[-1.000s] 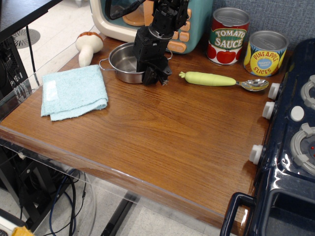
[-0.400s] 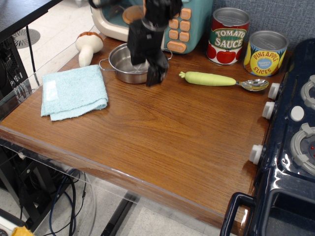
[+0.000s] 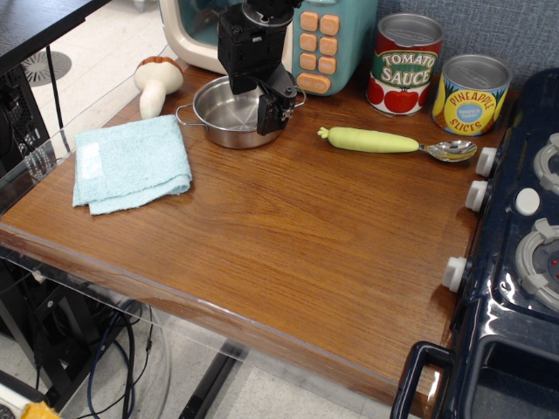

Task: Put the pot directly in front of the microwave

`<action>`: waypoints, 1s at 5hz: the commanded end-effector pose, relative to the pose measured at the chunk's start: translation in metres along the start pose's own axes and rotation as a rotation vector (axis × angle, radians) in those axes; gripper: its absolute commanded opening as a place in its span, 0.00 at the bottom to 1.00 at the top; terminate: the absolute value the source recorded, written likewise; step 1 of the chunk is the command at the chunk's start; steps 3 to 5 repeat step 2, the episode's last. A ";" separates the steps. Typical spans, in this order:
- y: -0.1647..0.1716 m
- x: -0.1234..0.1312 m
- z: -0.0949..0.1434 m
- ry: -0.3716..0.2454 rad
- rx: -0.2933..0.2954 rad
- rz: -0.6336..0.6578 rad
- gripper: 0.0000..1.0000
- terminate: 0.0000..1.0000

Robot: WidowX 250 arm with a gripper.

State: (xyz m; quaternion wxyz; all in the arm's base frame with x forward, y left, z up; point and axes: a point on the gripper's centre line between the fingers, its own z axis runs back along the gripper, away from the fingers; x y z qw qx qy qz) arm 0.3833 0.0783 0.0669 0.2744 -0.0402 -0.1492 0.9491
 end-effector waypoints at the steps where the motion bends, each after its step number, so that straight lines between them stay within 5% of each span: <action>1: -0.011 0.001 0.027 0.054 -0.048 0.019 1.00 0.00; 2: -0.011 0.001 0.027 0.054 -0.048 0.019 1.00 1.00; 5: -0.011 0.001 0.027 0.054 -0.048 0.019 1.00 1.00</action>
